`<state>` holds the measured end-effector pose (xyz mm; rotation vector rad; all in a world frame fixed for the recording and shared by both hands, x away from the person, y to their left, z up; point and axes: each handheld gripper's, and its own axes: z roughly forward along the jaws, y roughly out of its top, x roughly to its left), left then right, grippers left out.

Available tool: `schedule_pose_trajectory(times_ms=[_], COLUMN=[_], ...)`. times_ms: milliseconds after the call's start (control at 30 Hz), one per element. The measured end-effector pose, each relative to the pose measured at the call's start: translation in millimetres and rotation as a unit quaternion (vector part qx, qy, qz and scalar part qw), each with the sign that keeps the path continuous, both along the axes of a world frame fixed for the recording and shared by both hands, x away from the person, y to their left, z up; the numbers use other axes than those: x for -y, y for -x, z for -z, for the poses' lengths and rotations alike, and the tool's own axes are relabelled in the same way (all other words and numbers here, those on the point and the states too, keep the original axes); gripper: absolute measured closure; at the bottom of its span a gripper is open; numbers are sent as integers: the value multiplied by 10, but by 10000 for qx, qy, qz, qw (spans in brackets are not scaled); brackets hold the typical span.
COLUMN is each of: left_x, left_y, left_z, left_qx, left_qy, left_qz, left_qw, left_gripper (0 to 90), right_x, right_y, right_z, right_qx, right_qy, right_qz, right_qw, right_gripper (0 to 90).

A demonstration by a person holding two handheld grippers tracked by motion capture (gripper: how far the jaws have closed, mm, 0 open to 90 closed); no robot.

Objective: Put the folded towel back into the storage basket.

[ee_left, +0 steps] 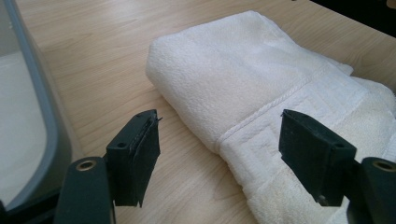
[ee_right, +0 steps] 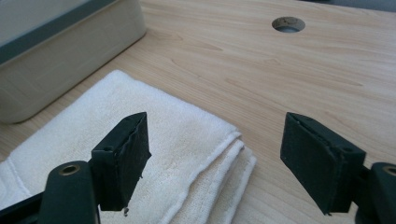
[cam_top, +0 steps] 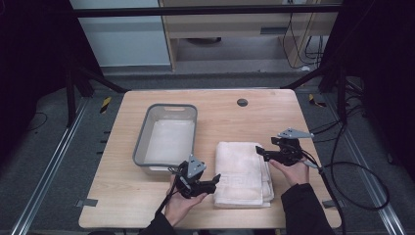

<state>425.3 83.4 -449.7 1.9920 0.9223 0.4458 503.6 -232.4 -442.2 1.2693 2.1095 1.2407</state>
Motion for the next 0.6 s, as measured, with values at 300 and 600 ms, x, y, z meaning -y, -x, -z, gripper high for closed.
schedule_pose_trajectory(times_ms=[300,600], left_x=[100,164], left_y=[-32,-63], left_z=[120,254], left_qx=[-131,-217], left_qy=[-171,-349], left_qz=[54,80], left_qw=[9998,9991], left_gripper=[275,264], right_x=[-55,-104], right_y=[-32,-67], right_z=[82,201], right_qx=[-105,-237], right_qy=[178,167], right_qz=[-28,-78], right_qw=[9998,9995], right_gripper=[232,232])
